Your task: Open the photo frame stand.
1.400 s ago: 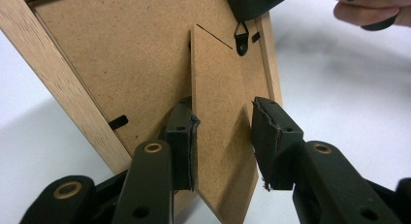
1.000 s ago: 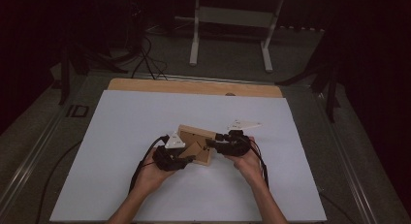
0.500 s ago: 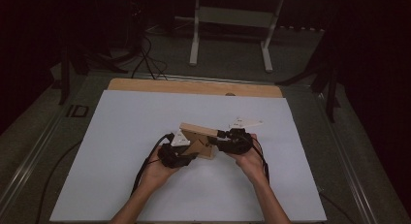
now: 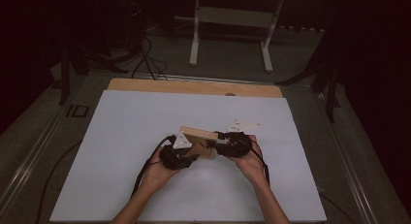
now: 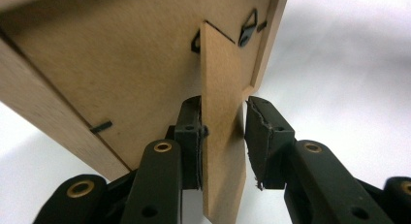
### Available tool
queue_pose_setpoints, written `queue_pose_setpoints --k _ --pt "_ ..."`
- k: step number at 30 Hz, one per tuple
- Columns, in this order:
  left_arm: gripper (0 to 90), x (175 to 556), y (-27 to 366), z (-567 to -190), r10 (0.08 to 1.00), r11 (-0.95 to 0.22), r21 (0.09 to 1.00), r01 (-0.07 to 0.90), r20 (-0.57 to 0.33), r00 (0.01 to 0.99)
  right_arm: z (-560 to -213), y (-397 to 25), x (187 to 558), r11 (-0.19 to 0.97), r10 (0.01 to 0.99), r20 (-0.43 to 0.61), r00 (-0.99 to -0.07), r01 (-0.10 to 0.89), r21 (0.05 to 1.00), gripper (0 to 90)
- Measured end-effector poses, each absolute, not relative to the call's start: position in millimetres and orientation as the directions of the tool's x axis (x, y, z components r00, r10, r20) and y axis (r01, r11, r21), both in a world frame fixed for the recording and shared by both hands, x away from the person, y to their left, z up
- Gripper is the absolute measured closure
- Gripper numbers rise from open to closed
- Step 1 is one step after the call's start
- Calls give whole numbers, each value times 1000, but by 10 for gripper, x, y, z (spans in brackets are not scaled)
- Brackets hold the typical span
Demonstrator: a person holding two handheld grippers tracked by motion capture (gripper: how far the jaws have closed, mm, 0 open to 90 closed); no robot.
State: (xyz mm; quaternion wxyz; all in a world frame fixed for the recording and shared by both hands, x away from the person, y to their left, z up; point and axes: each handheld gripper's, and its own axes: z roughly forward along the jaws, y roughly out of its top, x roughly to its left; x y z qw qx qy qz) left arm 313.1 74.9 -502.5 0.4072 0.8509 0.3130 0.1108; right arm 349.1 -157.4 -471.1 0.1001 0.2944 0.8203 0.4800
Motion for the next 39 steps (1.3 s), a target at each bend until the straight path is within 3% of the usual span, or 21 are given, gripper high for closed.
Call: queue_pose_setpoints --k 9,14,18,39 --pt "645 3038 865 -5119 603 -493 744 451 -82 794 -4724 -1563 3423 374 570 113 -814 379 846 515" --pt "747 3011 963 -5159 606 -483 741 467 -101 789 -4727 -1557 3382 374 574 109 -812 378 847 508" --pt "773 3003 964 -5163 609 -483 739 470 -102 787 -4722 -1549 3354 384 572 93 -815 367 847 504" --pt "803 2941 974 -5241 600 -498 727 473 -105 793 -4756 -1556 3142 413 564 42 -825 325 851 494"
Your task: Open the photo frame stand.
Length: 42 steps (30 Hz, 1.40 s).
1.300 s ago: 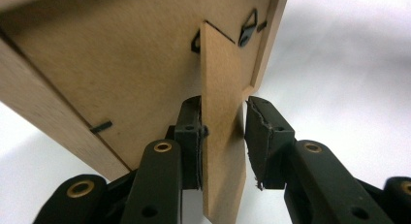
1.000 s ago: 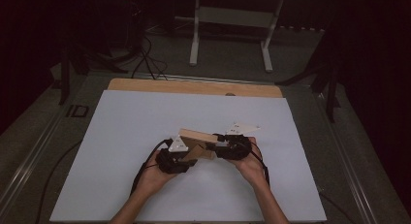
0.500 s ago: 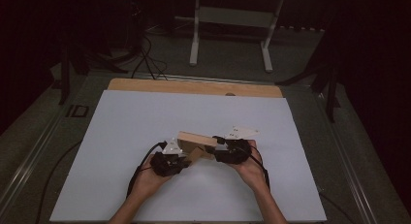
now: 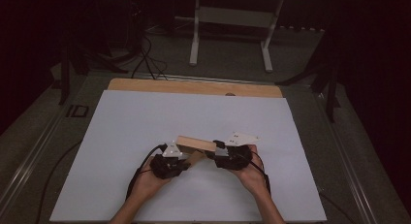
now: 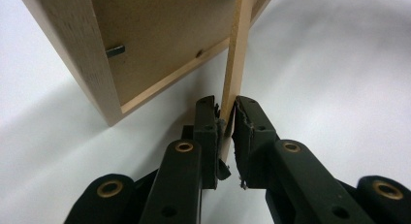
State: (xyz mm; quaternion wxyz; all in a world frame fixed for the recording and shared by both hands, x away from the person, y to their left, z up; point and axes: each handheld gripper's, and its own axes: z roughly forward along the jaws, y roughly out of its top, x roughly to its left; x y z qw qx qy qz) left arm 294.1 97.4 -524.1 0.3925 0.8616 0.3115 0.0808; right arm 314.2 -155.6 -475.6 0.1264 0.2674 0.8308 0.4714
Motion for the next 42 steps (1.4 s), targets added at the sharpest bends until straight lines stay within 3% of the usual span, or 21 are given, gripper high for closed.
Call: queue_pose_setpoints --k 29,42 --pt "795 2857 955 -5327 609 -535 715 451 -44 792 -4824 -1585 3004 423 549 31 -835 310 851 486" --pt "659 2797 998 -5307 625 -527 721 450 -29 780 -4850 -1589 2980 431 534 27 -845 299 851 427"
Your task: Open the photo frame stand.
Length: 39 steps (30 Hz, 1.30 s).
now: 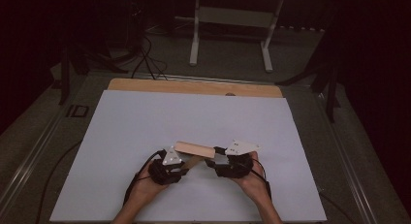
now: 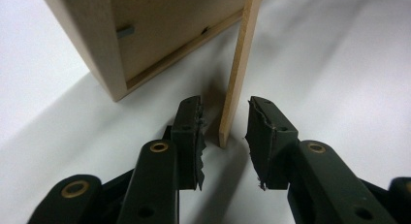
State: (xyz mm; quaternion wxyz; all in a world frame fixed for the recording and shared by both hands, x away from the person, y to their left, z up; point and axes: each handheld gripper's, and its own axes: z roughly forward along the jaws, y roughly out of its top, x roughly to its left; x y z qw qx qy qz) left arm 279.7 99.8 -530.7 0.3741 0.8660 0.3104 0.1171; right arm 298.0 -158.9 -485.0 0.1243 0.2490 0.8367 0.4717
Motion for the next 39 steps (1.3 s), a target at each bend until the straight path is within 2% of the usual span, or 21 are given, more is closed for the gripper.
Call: queue_pose_setpoints --k 13,39 --pt "614 2731 1098 -5259 649 -509 732 453 -20 760 -4866 -1644 2981 435 523 39 -851 306 847 396" --pt "626 2687 1393 -5078 682 -429 788 441 -37 730 -4841 -1729 2987 429 510 43 -859 298 853 373"
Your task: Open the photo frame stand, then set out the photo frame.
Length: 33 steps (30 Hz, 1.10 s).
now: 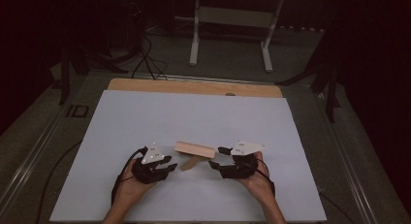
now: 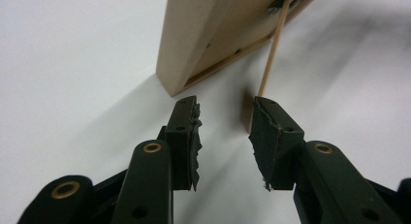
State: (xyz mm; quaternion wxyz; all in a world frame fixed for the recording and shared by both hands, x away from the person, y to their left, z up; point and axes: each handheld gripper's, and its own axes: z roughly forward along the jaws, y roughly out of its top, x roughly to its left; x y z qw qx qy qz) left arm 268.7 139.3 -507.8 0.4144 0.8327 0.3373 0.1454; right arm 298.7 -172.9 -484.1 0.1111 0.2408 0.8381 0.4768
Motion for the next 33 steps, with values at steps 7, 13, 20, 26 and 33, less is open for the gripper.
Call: queue_pose_setpoints --k 7,13,20,26,33 --pt "635 2681 1422 -5037 687 -398 809 434 -51 725 -4846 -1730 2990 443 512 36 -859 299 846 373" --pt "644 2691 1434 -5024 690 -382 820 426 -54 721 -4842 -1781 3004 458 503 33 -864 299 837 384" --pt "652 2697 1433 -4995 688 -376 826 420 -55 723 -4827 -1852 3016 465 502 34 -864 303 832 398" --pt "653 2717 1433 -4990 690 -365 827 428 -68 721 -4814 -1942 3030 464 521 33 -853 316 828 410" --pt "661 2719 1411 -4989 700 -367 827 426 -56 712 -4809 -2007 3040 460 541 24 -841 320 828 462"
